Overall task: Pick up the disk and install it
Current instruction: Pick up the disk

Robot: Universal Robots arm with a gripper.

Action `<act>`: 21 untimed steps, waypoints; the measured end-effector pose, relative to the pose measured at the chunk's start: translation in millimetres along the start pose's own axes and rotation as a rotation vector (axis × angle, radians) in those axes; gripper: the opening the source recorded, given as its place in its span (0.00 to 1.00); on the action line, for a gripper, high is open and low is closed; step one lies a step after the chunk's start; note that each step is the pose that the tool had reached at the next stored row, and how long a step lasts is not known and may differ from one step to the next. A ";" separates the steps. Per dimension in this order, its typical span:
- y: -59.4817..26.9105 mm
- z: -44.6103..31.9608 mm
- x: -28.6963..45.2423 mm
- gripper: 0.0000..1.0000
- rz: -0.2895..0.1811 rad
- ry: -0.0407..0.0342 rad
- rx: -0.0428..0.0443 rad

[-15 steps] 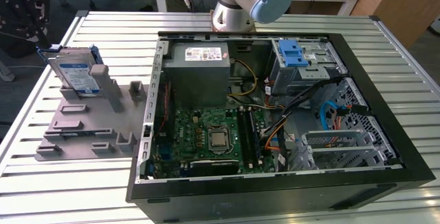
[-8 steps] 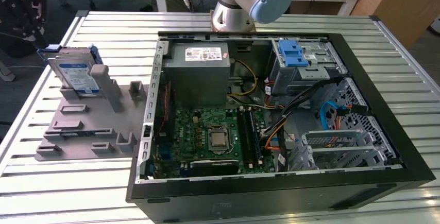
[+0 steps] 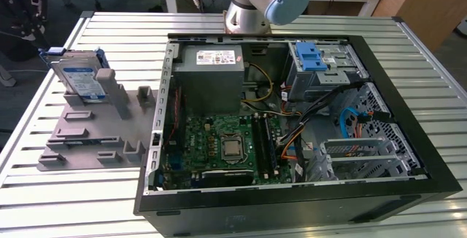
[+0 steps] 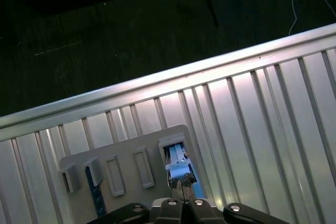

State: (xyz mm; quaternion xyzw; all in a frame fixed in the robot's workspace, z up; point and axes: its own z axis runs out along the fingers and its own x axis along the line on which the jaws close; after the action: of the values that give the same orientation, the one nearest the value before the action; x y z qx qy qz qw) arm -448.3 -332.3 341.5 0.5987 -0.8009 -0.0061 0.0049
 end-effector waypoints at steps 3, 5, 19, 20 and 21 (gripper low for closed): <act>0.0 0.2 0.0 0.11 -0.019 0.0004 -0.0002; -0.2 0.6 -0.1 0.11 -0.048 0.0007 0.0001; -10.1 3.0 -3.1 0.41 -0.057 0.0010 -0.0001; -10.6 3.5 -3.4 0.47 -0.057 0.0010 -0.0001; -11.4 4.0 -3.8 0.47 -0.058 0.0010 -0.0002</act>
State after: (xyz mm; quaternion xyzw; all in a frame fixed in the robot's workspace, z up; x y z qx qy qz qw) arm -436.3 -331.9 337.3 0.6216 -0.7833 -0.0059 0.0052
